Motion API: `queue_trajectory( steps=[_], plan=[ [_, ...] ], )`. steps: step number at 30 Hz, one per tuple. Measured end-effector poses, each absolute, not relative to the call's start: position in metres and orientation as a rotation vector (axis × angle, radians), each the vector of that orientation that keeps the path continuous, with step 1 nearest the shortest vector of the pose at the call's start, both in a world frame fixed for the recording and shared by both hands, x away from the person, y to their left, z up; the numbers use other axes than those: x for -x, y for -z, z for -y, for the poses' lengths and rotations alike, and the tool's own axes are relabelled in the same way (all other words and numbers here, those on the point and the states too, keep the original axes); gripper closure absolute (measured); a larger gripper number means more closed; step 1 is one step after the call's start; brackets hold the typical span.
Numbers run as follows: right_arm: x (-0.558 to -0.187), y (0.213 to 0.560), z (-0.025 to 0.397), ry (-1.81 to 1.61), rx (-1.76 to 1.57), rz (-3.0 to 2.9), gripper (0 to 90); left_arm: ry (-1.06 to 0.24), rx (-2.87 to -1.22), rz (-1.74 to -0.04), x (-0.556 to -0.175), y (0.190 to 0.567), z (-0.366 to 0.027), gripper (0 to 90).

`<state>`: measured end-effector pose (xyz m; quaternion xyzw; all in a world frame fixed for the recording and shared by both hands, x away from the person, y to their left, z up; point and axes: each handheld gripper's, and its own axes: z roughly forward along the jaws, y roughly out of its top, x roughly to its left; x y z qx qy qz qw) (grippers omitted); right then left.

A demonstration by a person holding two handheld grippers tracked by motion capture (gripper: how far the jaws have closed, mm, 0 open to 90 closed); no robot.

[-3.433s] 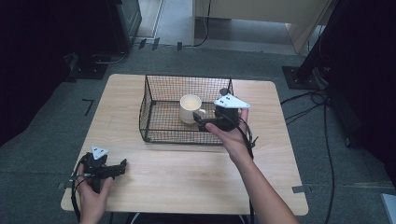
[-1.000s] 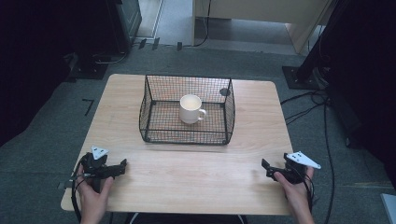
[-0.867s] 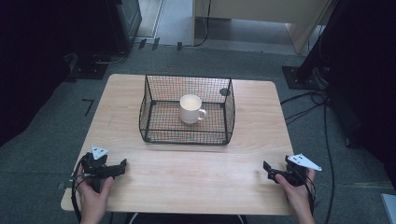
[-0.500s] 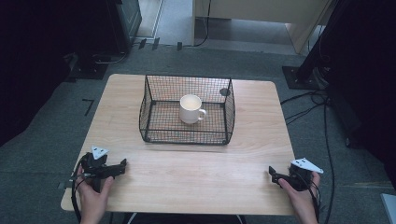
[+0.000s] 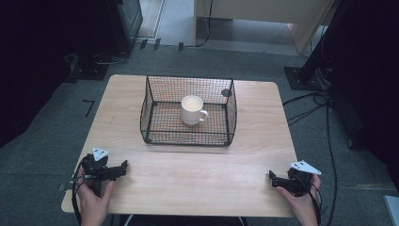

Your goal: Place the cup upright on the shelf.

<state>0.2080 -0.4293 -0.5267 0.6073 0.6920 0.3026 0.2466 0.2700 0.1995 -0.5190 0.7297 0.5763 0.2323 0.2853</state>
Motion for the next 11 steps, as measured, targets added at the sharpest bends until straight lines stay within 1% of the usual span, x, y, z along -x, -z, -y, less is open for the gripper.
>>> queue_trajectory(
  steps=[11],
  plan=[
    [-0.2083,0.5262,0.4334,-0.871,-1.665,-1.887,3.1,-0.622,-1.952,-1.540,-0.2701,0.5190,-0.1994,0.0]
  ],
)
